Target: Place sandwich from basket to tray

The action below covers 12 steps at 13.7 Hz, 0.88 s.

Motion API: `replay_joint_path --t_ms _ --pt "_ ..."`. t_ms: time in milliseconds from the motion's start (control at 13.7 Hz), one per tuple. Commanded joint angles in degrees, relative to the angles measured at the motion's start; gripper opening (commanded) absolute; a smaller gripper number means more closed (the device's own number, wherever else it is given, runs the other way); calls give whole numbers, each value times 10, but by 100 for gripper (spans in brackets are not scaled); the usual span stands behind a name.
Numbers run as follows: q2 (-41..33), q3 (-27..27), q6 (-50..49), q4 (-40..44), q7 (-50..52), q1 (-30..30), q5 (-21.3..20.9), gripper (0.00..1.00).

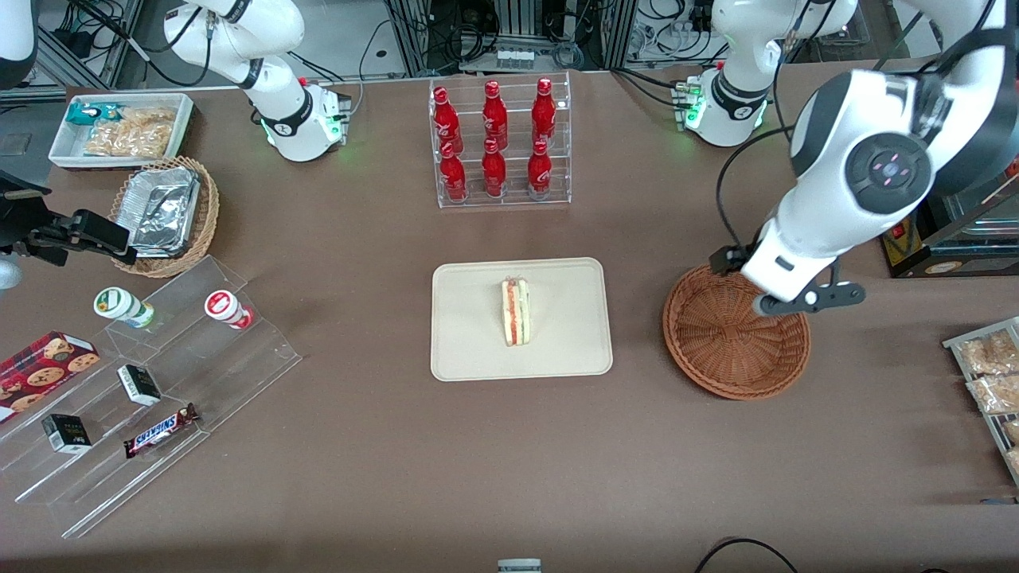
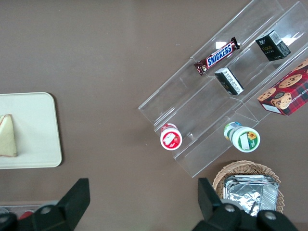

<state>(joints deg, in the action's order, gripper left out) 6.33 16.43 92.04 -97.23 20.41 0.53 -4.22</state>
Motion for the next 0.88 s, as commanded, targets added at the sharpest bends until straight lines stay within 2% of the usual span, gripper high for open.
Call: replay_joint_path --t_ms 0,219,365,510,802 --pt "-66 -29 -29 -33 -89 -3 13 100" --pt "-86 -62 -34 -31 -155 -8 15 100" --pt "-99 -98 -34 -28 -188 -9 40 100" --pt "-104 -125 -41 -11 -215 -8 42 100" --pt "-92 -133 -36 26 -215 -10 42 100"
